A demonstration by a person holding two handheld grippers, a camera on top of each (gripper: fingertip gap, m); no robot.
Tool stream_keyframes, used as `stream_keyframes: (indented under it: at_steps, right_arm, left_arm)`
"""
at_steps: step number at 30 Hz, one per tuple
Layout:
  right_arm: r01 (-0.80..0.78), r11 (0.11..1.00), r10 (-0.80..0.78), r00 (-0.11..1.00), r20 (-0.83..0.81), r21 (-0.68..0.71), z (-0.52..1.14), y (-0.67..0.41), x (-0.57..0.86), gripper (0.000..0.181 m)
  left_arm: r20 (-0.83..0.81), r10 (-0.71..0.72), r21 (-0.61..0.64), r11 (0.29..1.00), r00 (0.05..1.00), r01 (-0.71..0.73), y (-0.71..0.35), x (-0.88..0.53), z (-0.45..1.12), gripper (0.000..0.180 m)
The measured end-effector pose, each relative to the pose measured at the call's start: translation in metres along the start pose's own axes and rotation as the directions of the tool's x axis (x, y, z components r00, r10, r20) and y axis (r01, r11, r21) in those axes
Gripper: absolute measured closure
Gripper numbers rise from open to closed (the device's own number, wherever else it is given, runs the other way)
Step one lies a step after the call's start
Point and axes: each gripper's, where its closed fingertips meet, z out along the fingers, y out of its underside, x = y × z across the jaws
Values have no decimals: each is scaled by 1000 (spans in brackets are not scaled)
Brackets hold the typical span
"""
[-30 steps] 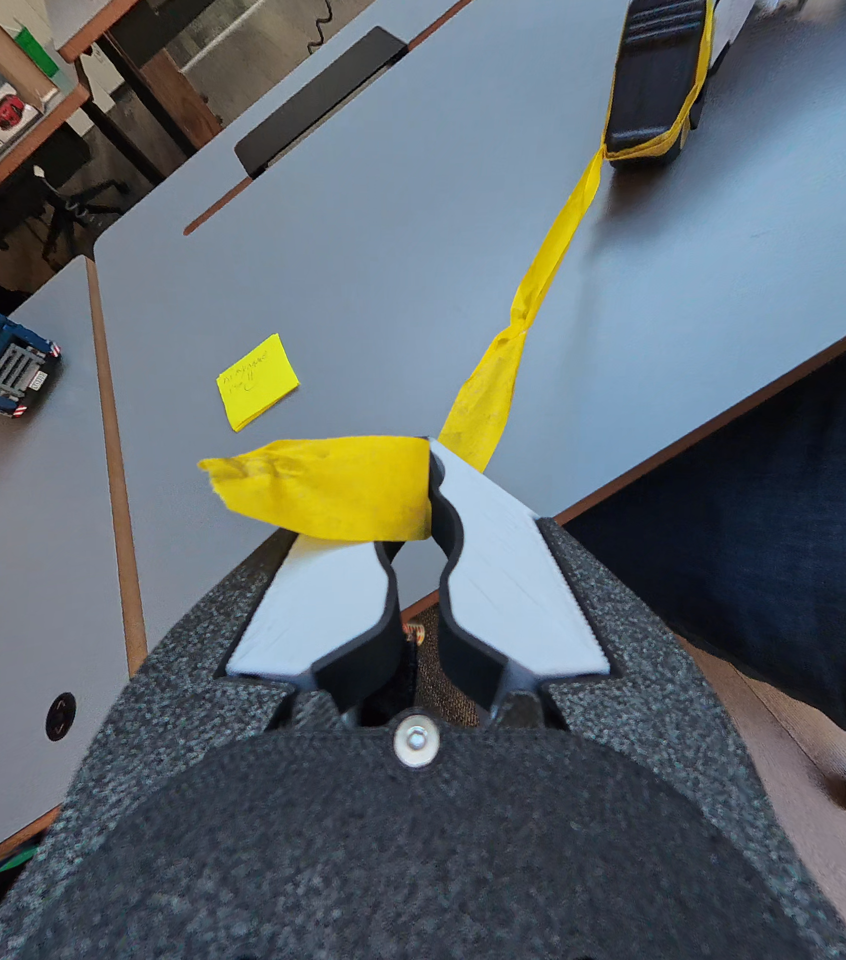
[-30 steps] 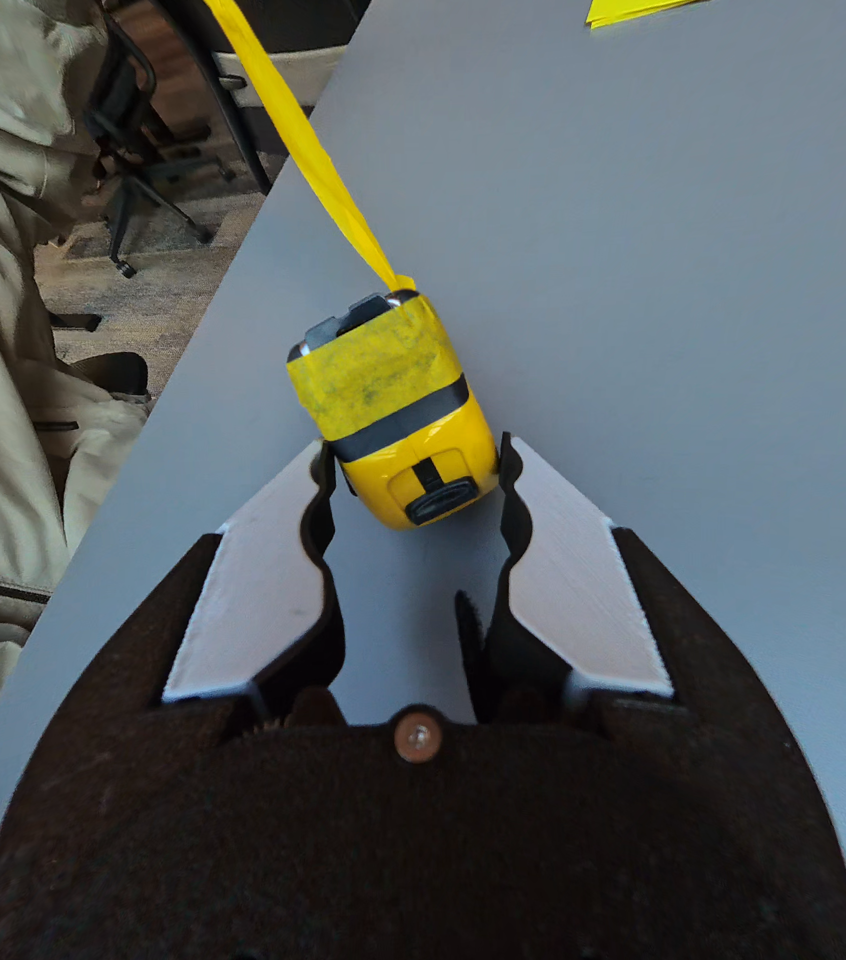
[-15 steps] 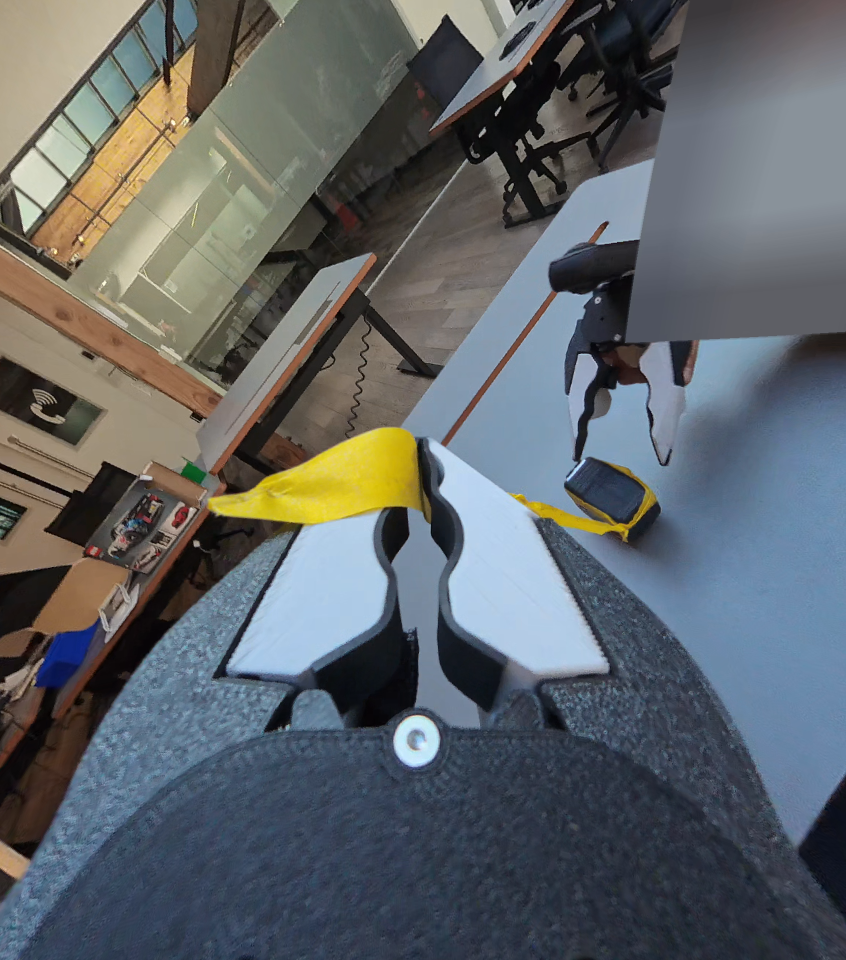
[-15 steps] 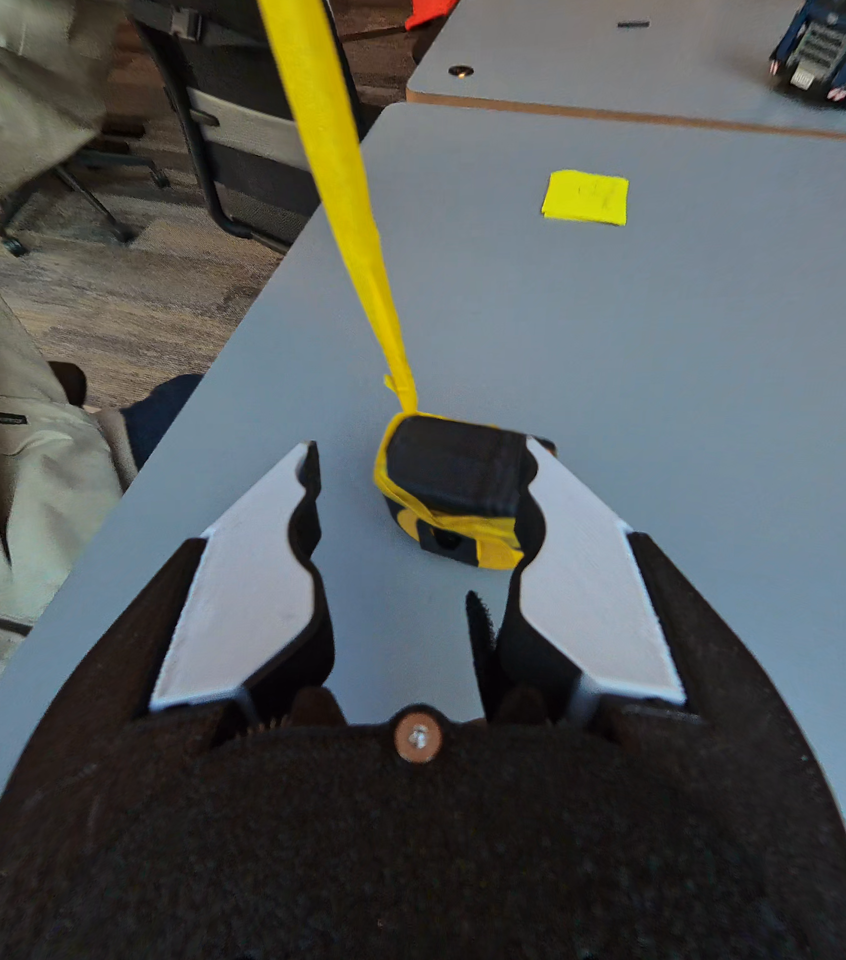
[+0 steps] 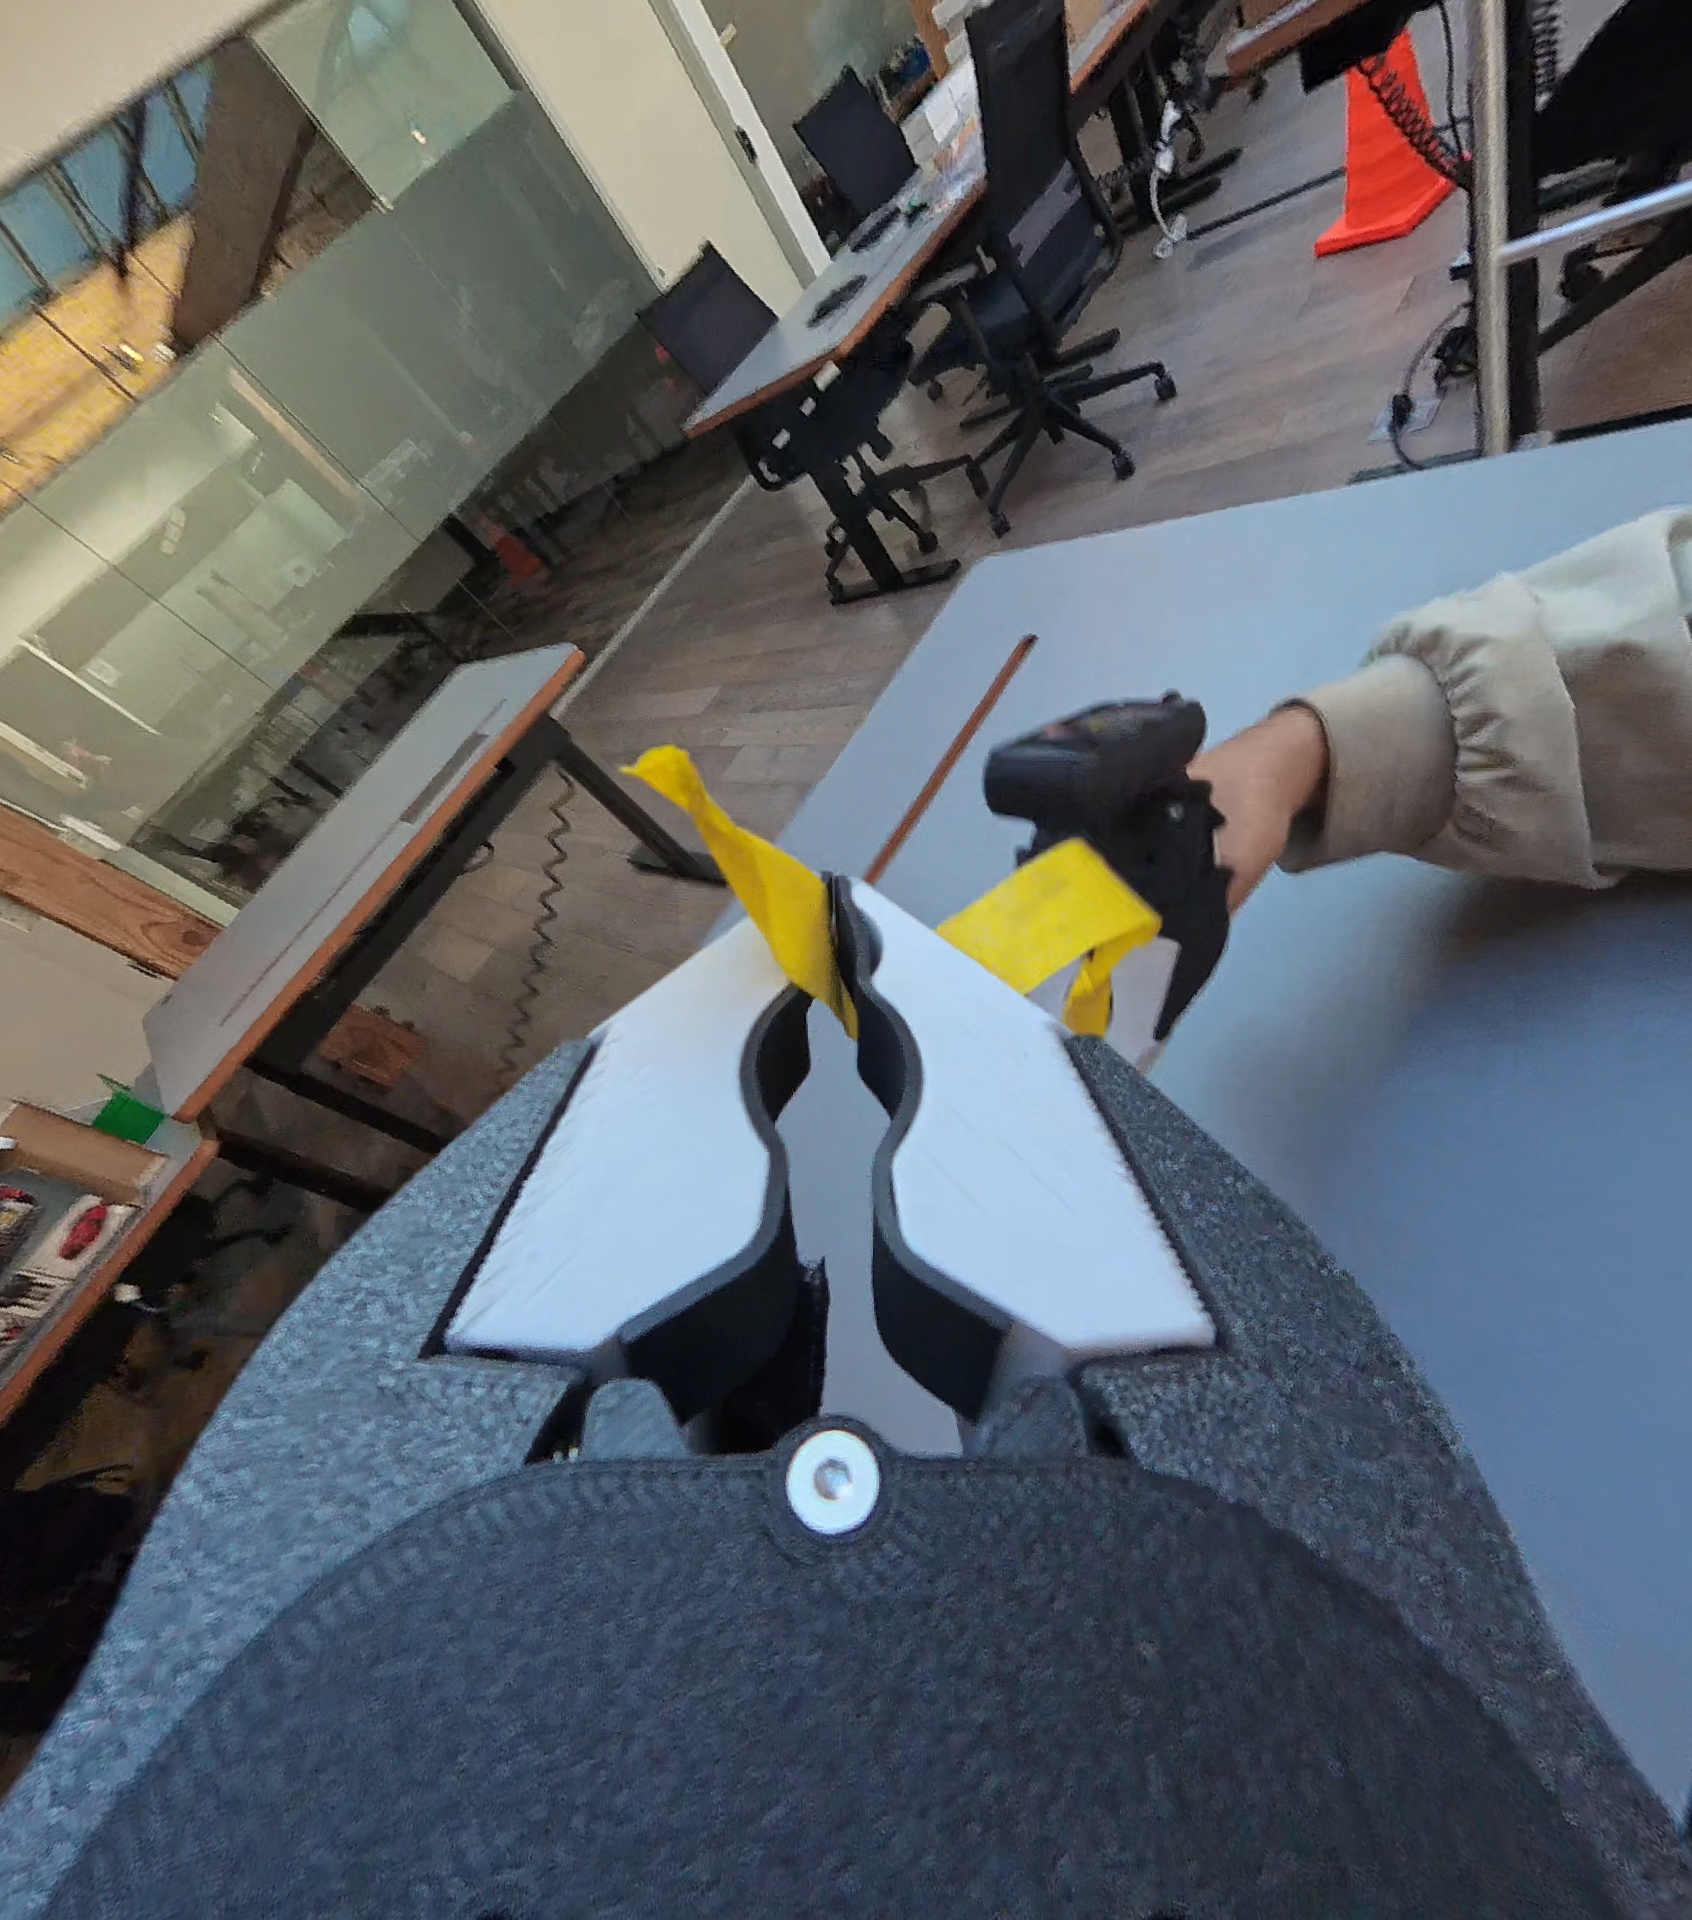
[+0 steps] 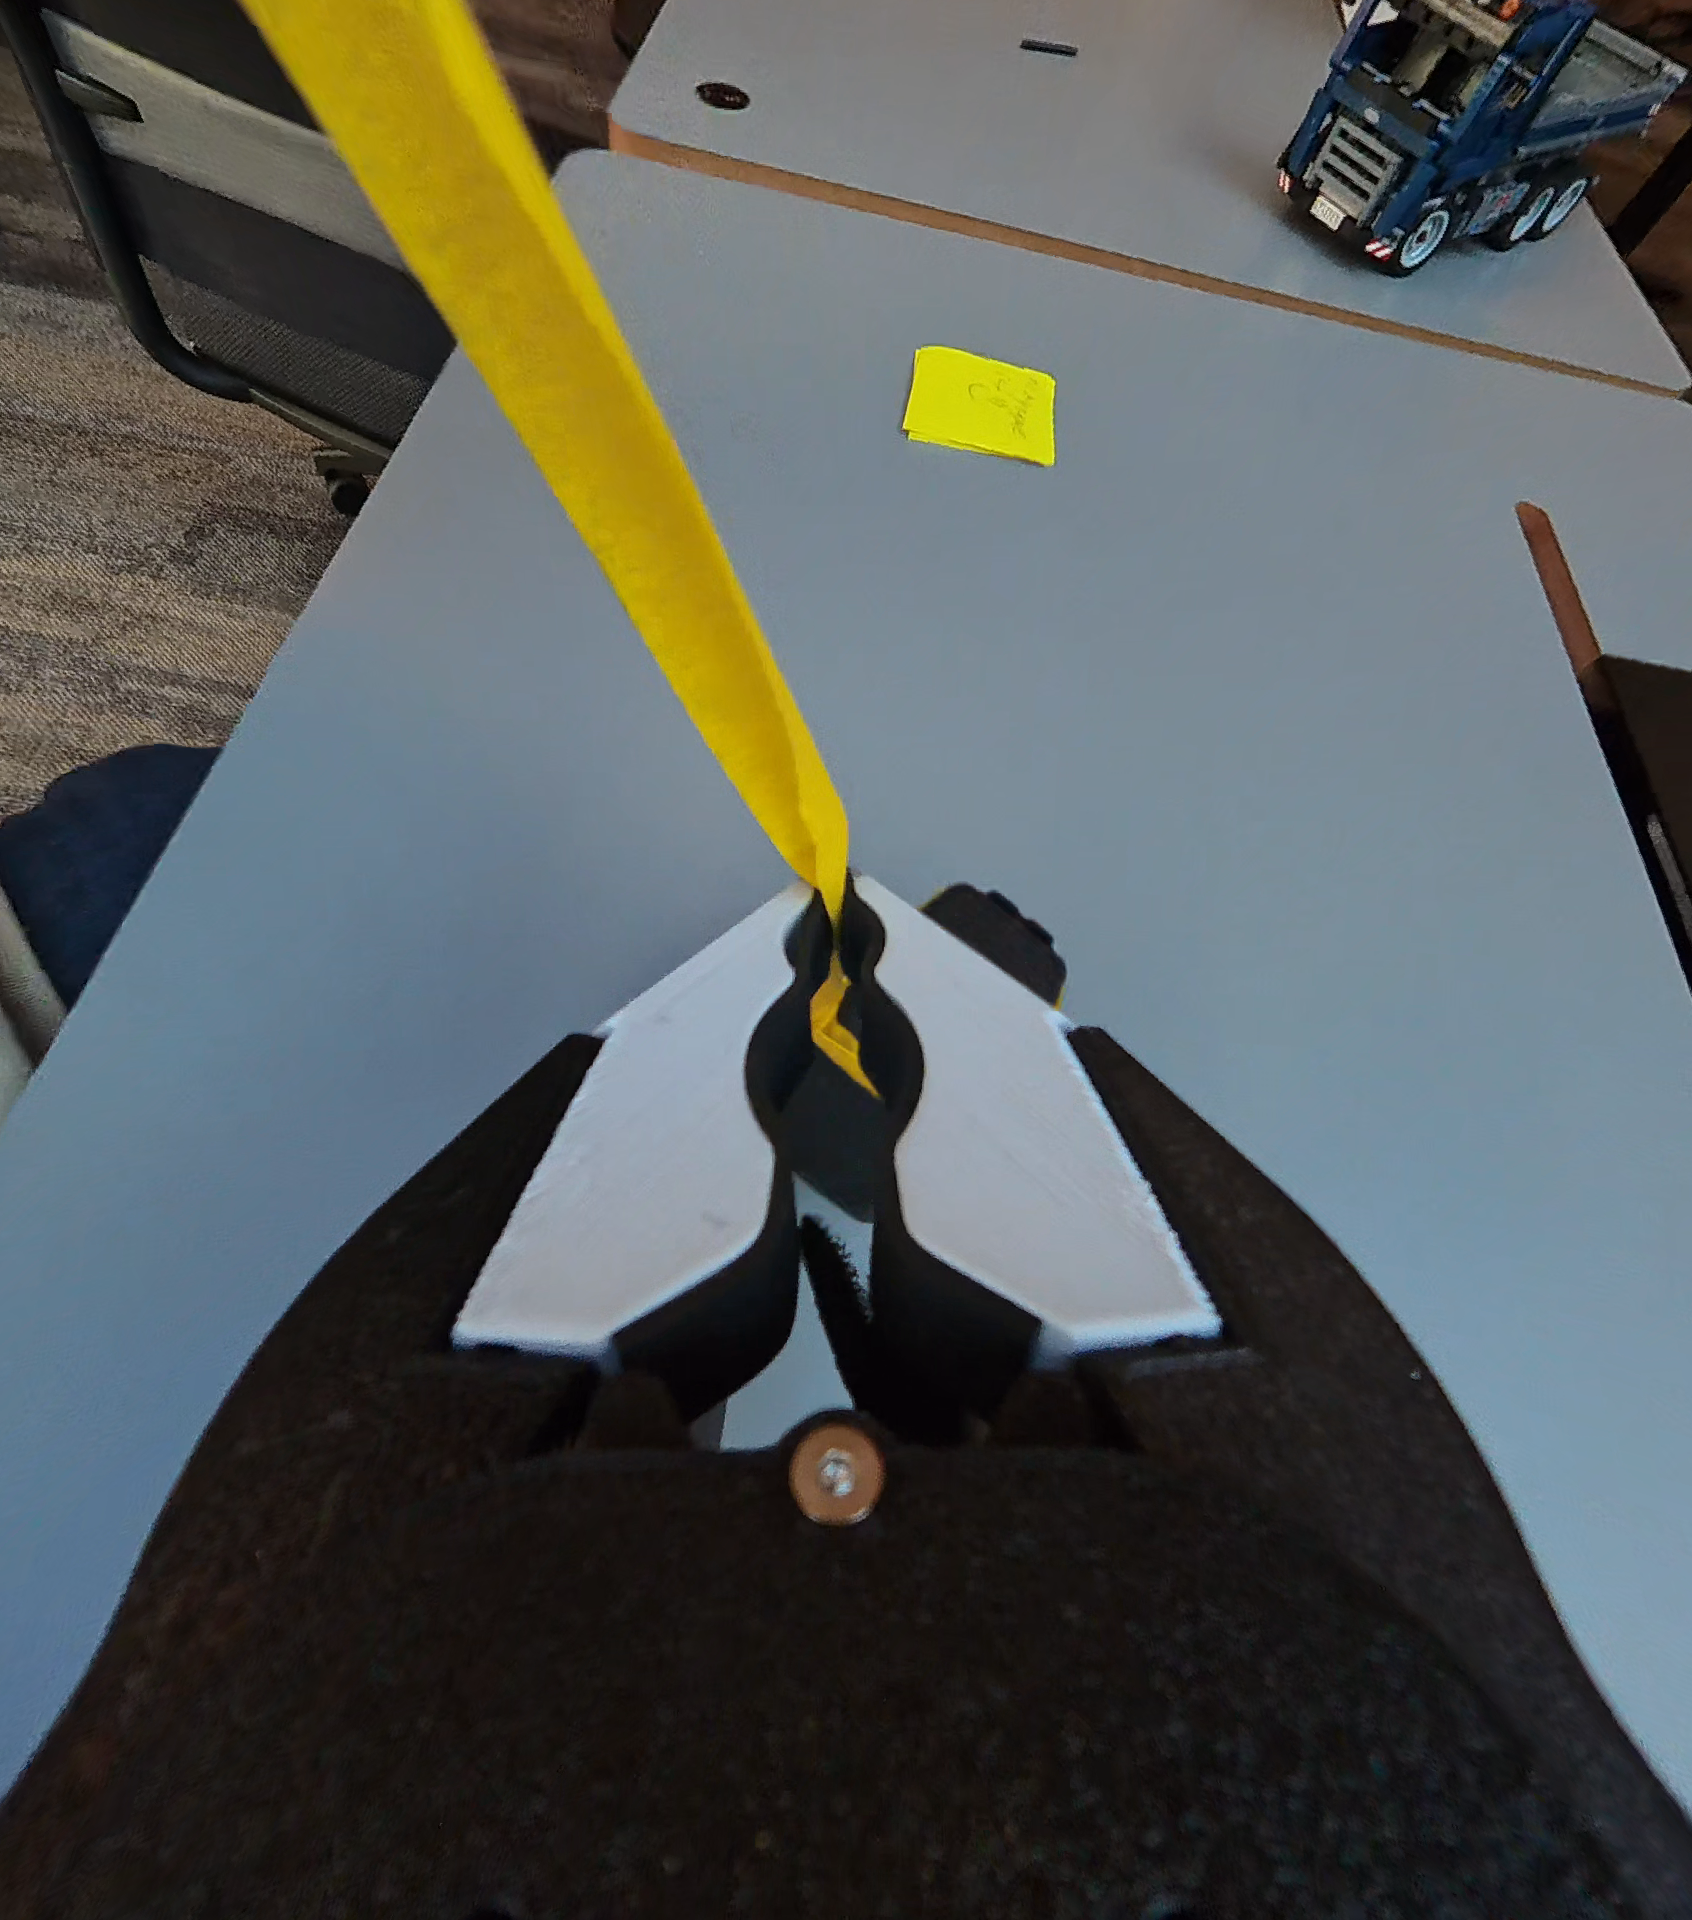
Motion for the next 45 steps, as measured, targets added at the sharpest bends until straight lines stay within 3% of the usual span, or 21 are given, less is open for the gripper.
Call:
stream_keyframes:
  at_steps: [3, 8, 12, 16, 19, 23, 29, 34, 37, 39, 40, 45]
  right_arm:
    - [-48, 999, 48, 999, -17, 7, -18, 11, 1, 181]
    - [-125, 991, 126, 992, -22, 38, -33, 24, 3, 181]
    - [-155, 987, 157, 987, -43, 47, -40, 31, 4, 181]
    - [-160, 985, 167, 979, -114, 68, -47, 32, 2, 181]
    - [-93, 995, 97, 973, -207, 32, -51, 38, -3, 181]
    - [13, 999, -21, 976, -216, -39, -55, 50, -21, 181]
    - [83, 996, -90, 978, -190, -41, -58, 58, -37, 181]
    - [70, 996, -78, 978, -193, -48, -62, 70, -41, 181]
    - [54, 996, -68, 972, -226, -68, -67, 82, -38, 181]
    - [27, 997, -45, 962, -268, -70, -72, 86, -32, 181]
    - [22, 997, -43, 959, -282, -77, -75, 90, -30, 181]
    - [33, 998, -48, 937, -346, -49, -83, 92, -23, 181]
  left_arm:
    - [-165, -140, -93, 988, 976, 126, 67, 35, 25, 137]
    - [-296, -293, -260, 941, 909, 218, 189, 88, 87, 109]
    - [-343, -448, -262, 890, 826, 374, 213, 116, 128, 108]
    - [-238, -380, -280, 908, 894, 311, 212, 127, 145, 119]
    - [-113, -377, -303, 894, 919, 330, 208, 117, 142, 117]
    - [-178, -478, -244, 868, 860, 432, 182, 109, 132, 121]
    - [-321, -403, -348, 892, 857, 289, 176, 122, 171, 121]
    - [-546, -171, -436, 894, 820, -105, 187, 153, 194, 122]
    - [-632, -97, -425, 873, 768, -239, 185, 164, 195, 122]
    - [-666, -68, -399, 874, 743, -278, 183, 172, 192, 145]
    - [-662, -50, -390, 875, 748, -287, 183, 172, 191, 148]
    - [-571, -51, -443, 860, 819, -255, 187, 146, 182, 145]
